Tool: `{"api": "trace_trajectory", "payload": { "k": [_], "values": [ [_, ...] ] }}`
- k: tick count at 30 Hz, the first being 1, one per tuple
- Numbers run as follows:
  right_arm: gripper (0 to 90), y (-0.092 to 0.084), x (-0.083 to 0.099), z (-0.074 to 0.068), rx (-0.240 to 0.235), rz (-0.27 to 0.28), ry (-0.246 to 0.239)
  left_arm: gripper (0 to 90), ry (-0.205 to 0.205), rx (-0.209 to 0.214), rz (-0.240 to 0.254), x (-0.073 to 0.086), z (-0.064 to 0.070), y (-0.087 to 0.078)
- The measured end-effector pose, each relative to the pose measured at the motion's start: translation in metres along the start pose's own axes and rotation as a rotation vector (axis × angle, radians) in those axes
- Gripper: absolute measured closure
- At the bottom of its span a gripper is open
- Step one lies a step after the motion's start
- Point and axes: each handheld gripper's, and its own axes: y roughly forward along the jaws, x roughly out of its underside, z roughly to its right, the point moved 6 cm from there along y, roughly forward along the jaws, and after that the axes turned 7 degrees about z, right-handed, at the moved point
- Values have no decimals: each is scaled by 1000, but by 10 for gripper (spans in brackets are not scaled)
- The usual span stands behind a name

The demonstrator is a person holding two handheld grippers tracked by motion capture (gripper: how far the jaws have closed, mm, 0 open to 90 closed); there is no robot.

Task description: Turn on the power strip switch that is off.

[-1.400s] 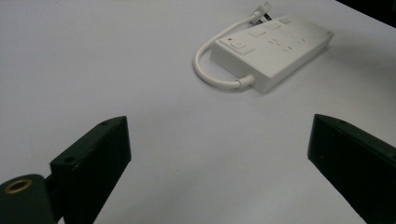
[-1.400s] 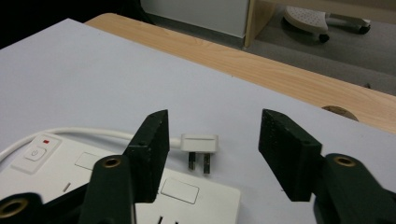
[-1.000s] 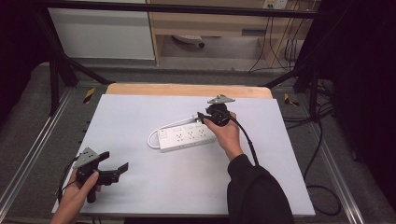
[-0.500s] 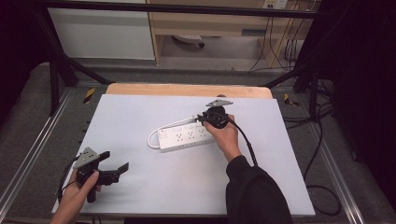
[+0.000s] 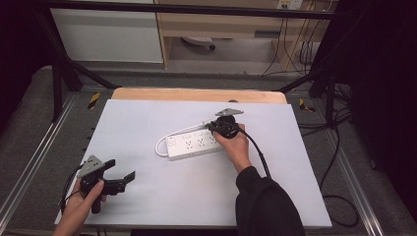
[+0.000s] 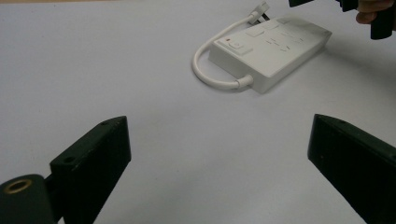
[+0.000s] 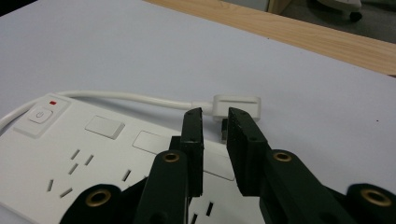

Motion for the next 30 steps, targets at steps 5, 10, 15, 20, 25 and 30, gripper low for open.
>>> {"api": "trace_trajectory", "payload": {
  "k": [5,10,15,20,25,30],
  "values": [
    [815,3,4,-3,-9,-4,7,61,-4,0,-2,0,0,0],
    [843,6,7,-6,-19,0,10,61,-5,2,-2,1,0,0],
    [871,9,11,-8,-28,-6,14,62,-2,4,-2,1,0,0],
    [882,12,14,-9,-29,-8,19,62,0,5,-4,1,0,0],
    [900,13,14,-9,-24,-4,17,62,-1,5,-2,0,0,0],
    [900,14,15,-9,-18,-2,15,62,-1,6,-1,0,1,0]
  ]
}}
